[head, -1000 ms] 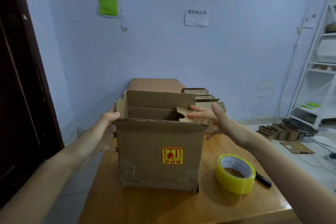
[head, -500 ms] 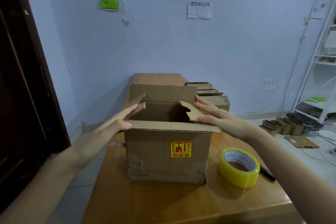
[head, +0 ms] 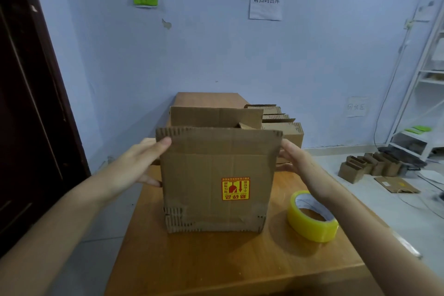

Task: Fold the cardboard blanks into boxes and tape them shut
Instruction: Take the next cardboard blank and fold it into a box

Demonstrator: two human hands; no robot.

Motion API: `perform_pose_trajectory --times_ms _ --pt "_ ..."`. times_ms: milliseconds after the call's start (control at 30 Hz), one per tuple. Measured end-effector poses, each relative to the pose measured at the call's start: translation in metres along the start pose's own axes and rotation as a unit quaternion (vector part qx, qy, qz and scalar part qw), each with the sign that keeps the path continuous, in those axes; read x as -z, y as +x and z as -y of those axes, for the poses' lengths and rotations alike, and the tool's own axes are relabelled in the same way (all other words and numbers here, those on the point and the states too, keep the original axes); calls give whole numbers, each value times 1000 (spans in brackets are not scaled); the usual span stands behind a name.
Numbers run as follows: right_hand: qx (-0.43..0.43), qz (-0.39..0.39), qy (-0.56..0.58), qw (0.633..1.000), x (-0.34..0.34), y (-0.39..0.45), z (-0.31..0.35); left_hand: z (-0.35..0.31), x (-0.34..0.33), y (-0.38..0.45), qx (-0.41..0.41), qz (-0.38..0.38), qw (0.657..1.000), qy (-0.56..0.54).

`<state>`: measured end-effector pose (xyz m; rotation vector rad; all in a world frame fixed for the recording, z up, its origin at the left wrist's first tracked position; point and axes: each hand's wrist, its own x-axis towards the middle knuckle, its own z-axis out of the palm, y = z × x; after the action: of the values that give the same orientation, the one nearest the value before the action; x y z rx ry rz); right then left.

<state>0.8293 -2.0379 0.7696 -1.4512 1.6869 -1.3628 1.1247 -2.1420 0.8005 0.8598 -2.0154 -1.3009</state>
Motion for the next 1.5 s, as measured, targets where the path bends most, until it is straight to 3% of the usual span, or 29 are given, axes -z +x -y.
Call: perform_pose_trajectory --times_ms 133,267,567,767,1000,1167,1400,1500 --pt "80 -38 -8 996 -8 -6 8 0 -9 11 19 -92 996 5" --pt "74 -84 -21 993 -12 0 22 4 -7 21 27 -119 993 6" --pt "-6 -76 -111 991 -6 11 42 -13 -5 36 61 -60 996 25" --pt "-54 -6 -101 993 1 13 63 -15 -5 43 9 -63 986 157" --pt "-39 -23 -78 996 7 8 56 -9 -4 39 -26 -79 985 153" --pt "-11 -56 -164 985 -2 10 51 -9 -9 34 -58 -46 982 174" --pt "-58 -60 -131 988 1 14 50 -16 -7 44 59 -79 991 86" --pt "-124 -48 -128 983 2 12 49 -19 1 45 125 -34 990 52"
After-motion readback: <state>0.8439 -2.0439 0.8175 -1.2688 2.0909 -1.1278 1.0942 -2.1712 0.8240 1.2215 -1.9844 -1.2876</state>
